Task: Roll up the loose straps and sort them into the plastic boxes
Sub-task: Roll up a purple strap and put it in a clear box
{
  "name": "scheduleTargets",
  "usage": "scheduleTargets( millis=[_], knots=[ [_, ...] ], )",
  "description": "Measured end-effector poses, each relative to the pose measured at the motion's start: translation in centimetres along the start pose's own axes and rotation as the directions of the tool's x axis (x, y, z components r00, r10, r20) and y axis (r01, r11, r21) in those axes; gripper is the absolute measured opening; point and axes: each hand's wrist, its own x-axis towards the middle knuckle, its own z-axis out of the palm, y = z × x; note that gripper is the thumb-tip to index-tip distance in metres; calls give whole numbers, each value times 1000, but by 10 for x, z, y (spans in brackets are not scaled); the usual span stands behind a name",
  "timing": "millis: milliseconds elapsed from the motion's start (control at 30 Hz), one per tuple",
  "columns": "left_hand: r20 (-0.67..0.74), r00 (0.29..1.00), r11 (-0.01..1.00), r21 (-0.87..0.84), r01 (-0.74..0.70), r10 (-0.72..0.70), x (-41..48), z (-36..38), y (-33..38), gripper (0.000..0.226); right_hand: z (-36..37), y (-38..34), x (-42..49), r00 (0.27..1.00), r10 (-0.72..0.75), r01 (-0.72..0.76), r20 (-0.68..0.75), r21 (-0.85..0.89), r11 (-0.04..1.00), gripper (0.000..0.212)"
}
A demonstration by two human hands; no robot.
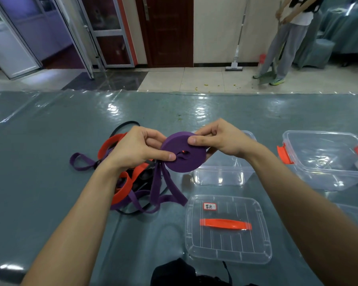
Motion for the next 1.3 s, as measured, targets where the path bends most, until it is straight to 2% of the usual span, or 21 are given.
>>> scheduleTargets(
  millis=[233, 533, 600, 700, 833, 900, 1033, 1100, 1167, 1233, 1300],
  knots=[
    [-8, 1000, 1000, 11, 11, -11, 1, -3, 0, 42, -1, 2, -1, 999, -2, 2, 43, -8, 1000, 49],
    [-34, 999, 999, -41, 26, -28, 3, -3, -3, 43, 0, 16, -2, 999, -11, 11, -46, 1, 1000, 51],
    [-31, 999, 999, -29, 35, -36, 3, -4, -3, 43, 0, 15, -1, 1000, -8, 8, -12, -21, 1000, 53],
    [1, 999, 999, 20, 47, -47, 6, -3, 1, 41, 1, 0, 1, 998, 28, -20, 48, -166, 986, 61],
    [71, 995, 980, 195, 50, -65, 16, 1, 15, 37, 10, -23, 14, 994, 60, -8, 95, -475, 880, 43],
    [104, 992, 970, 240, 49, -76, 20, -2, 21, 37, 11, -27, 17, 992, 64, 2, 105, -537, 844, 38],
    [66, 998, 984, 177, 14, -26, 18, -9, 22, 46, 7, -21, 15, 997, 0, 26, 71, -364, 931, 30],
    [-18, 999, 999, 42, -32, 33, 11, -10, 11, 48, 7, -13, 13, 999, -49, 47, 2, -261, 964, 33],
    [-102, 992, 990, -114, -84, 72, 0, -8, -6, 42, 8, -6, 10, 994, -87, 75, -65, -163, 984, 37],
    [-168, 984, 971, -219, -99, 63, -11, -3, -22, 34, 10, 1, 6, 987, -104, 95, -123, -80, 992, 43],
    [-191, 980, 956, -275, -98, 46, -19, 7, -33, 36, 16, 7, 2, 982, -108, 111, -157, 16, 994, 46]
  ],
)
